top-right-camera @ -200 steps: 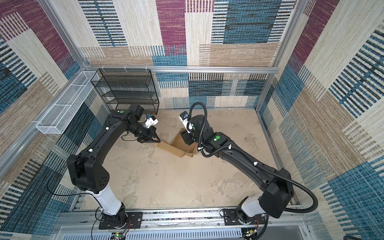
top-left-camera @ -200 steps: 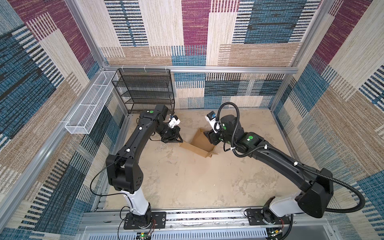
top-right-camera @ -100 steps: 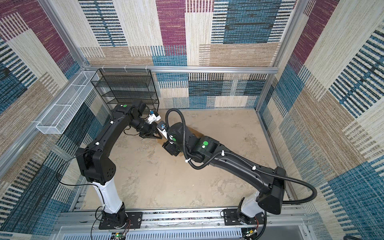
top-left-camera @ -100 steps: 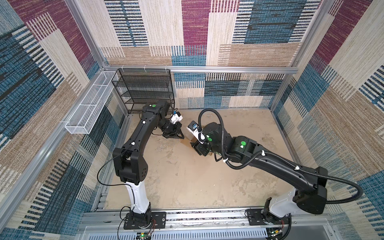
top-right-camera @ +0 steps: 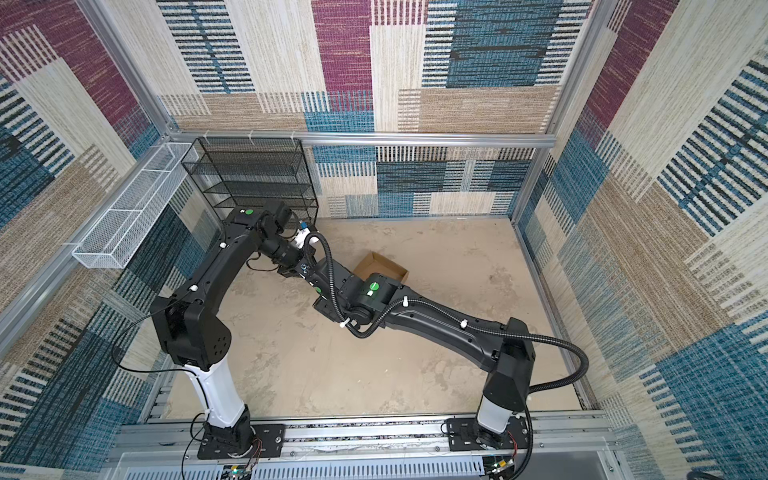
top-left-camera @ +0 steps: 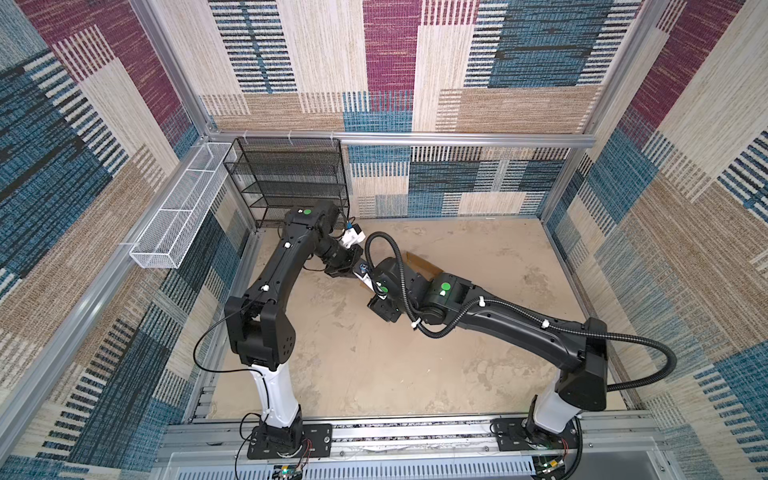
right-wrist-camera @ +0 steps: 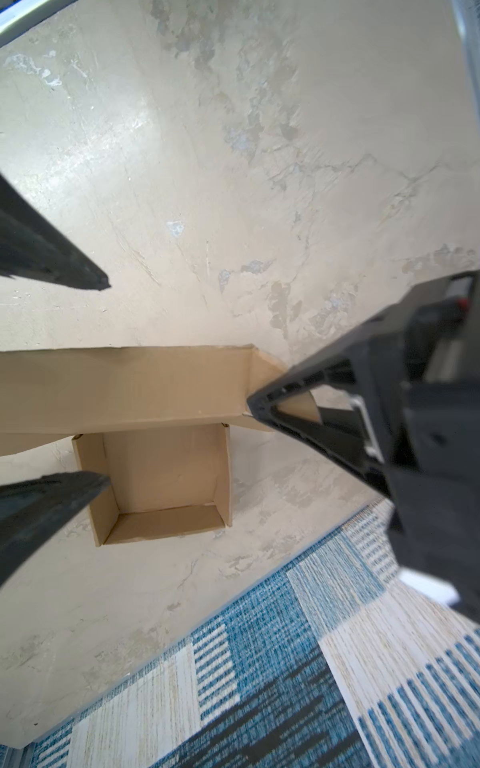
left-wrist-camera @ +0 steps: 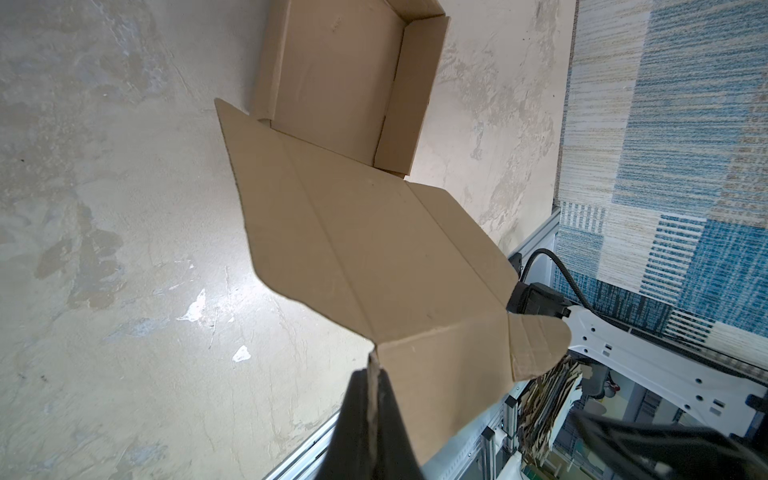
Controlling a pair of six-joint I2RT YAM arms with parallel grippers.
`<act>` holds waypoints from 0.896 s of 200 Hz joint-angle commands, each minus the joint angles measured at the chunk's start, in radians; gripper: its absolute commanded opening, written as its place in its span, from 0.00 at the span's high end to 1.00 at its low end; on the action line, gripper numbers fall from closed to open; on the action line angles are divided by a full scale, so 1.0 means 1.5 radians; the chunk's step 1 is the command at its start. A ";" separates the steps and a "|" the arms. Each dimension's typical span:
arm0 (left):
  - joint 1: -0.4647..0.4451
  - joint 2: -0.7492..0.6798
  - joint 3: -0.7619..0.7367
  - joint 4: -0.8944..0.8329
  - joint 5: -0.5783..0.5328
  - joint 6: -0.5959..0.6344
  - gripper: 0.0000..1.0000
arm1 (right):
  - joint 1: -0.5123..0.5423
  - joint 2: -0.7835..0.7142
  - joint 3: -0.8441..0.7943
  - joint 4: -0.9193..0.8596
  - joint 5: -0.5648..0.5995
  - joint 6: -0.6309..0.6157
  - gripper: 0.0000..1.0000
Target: Fold the paper box
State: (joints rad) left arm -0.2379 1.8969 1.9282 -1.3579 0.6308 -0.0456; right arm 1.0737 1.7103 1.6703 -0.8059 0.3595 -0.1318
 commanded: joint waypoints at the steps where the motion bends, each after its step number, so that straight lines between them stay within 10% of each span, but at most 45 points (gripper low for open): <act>1: 0.001 -0.006 0.002 -0.005 0.003 0.014 1.00 | 0.002 0.008 0.000 -0.005 0.005 0.010 0.30; 102: 0.002 -0.017 -0.018 0.008 0.007 0.007 1.00 | 0.003 0.054 -0.008 -0.001 0.107 0.002 0.43; 179: 0.004 -0.027 -0.014 0.016 0.000 -0.002 0.77 | 0.002 0.047 -0.001 0.008 0.100 -0.008 0.65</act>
State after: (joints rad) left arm -0.2359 1.8709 1.8999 -1.3464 0.6308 -0.0467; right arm 1.0775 1.7870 1.6615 -0.8116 0.5014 -0.1375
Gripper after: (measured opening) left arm 0.204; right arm 0.366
